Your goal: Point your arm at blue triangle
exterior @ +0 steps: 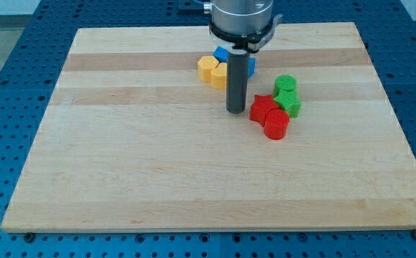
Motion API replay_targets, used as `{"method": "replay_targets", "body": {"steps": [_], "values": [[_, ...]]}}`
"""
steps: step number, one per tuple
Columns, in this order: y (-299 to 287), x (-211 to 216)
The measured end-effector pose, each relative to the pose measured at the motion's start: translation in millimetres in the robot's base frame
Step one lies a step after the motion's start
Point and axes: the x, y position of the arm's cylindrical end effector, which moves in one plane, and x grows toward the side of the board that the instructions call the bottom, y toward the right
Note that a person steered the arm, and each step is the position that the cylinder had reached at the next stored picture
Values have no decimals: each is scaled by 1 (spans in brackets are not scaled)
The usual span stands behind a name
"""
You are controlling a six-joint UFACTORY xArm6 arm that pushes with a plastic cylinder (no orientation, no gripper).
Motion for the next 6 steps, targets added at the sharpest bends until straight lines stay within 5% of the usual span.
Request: {"method": "replay_targets", "body": {"steps": [6], "values": [[44,-84]]}}
